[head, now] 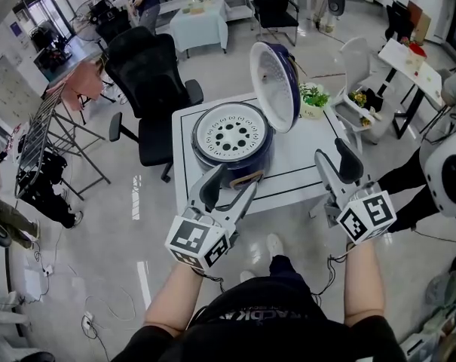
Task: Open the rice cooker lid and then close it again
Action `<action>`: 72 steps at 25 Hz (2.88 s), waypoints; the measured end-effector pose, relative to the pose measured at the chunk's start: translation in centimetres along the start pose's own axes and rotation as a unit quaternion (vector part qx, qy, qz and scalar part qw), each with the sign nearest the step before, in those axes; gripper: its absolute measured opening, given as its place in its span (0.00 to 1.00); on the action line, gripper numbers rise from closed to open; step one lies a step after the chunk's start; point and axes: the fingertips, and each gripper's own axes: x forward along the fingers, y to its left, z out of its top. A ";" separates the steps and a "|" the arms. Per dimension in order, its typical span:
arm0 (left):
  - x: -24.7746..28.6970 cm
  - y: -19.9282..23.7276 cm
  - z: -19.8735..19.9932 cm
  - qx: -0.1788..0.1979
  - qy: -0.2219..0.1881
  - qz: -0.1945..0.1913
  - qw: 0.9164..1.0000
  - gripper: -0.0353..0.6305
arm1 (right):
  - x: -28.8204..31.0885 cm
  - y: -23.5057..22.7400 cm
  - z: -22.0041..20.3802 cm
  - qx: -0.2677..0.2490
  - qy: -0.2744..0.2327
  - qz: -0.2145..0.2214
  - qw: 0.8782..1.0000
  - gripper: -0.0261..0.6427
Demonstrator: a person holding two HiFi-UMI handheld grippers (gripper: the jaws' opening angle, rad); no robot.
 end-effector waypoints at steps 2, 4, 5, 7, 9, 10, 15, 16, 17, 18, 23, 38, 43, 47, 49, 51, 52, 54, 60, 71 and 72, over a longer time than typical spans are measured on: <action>0.4 0.2 0.1 0.000 -0.001 0.000 1.000 0.47 | 0.4 -0.5 0.0 0.000 0.001 -0.001 1.000 0.36; 0.8 0.5 0.1 -0.001 -0.001 0.001 1.000 0.47 | 0.9 -1.1 0.0 0.000 0.002 -0.002 1.000 0.36; 1.0 0.6 0.0 -0.002 -0.001 0.002 1.000 0.47 | 1.1 -1.4 -0.1 0.000 0.003 -0.002 1.000 0.36; 1.4 0.9 -0.1 -0.003 -0.001 0.003 1.000 0.47 | 1.6 -2.0 -0.3 0.002 0.004 -0.003 1.000 0.36; 1.9 1.3 -0.2 -0.005 -0.001 0.005 1.000 0.47 | 2.3 -2.7 -0.7 0.007 0.006 -0.004 1.000 0.36; 2.2 1.5 -0.3 -0.006 -0.001 0.007 1.000 0.47 | 2.7 -3.1 -0.8 0.010 0.007 -0.003 1.000 0.36; 3.5 2.6 0.0 -0.009 0.001 0.015 1.000 0.47 | 5.0 -5.0 -1.1 0.014 0.013 -0.004 1.000 0.36; 3.8 2.9 0.1 -0.009 0.001 0.018 1.000 0.47 | 5.5 -5.4 -1.0 0.013 0.014 -0.003 1.000 0.36; 4.1 3.1 0.2 -0.009 0.001 0.021 1.000 0.47 | 6.1 -5.8 -1.0 0.012 0.014 -0.002 1.000 0.36; 4.4 3.4 0.3 -0.009 0.001 0.024 1.000 0.47 | 6.7 -6.3 -0.9 0.012 0.014 -0.001 1.000 0.36; 5.9 4.7 0.6 -0.013 -0.001 0.045 0.999 0.47 | 9.7 -8.6 -1.1 0.021 0.017 0.006 1.000 0.36; 10.2 9.6 0.8 -0.013 -0.009 0.106 0.994 0.47 | 19.3 -12.4 -3.9 0.008 0.052 0.049 0.997 0.36; 10.8 10.9 1.1 -0.012 -0.013 0.128 0.992 0.47 | 22.2 -12.3 -4.8 -0.019 0.064 0.067 0.995 0.36; 11.0 11.7 1.2 -0.009 -0.012 0.146 0.989 0.47 | 23.9 -11.9 -5.1 -0.023 0.068 0.090 0.993 0.36; 11.1 12.0 1.2 -0.009 -0.012 0.155 0.988 0.47 | 24.6 -11.7 -5.2 -0.038 0.068 0.097 0.992 0.36; 11.1 12.2 1.1 -0.009 -0.012 0.164 0.986 0.47 | 25.1 -11.4 -5.4 -0.057 0.065 0.103 0.991 0.32; 11.1 12.3 1.1 -0.008 -0.011 0.168 0.986 0.47 | 25.3 -11.2 -5.4 -0.064 0.063 0.106 0.990 0.31; 11.0 12.5 1.1 -0.006 -0.011 0.176 0.984 0.47 | 25.6 -11.1 -5.4 -0.076 0.057 0.106 0.990 0.28; 11.1 12.4 1.8 0.000 -0.014 0.193 0.981 0.47 | 26.0 -11.2 -5.1 -0.085 0.050 0.096 0.990 0.22; 10.2 13.5 2.2 -0.013 -0.021 0.223 0.975 0.43 | 26.5 -9.5 -4.7 -0.131 0.060 0.097 0.985 0.21; 9.9 13.7 2.3 -0.014 -0.022 0.222 0.975 0.42 | 26.6 -9.2 -4.6 -0.136 0.062 0.097 0.984 0.21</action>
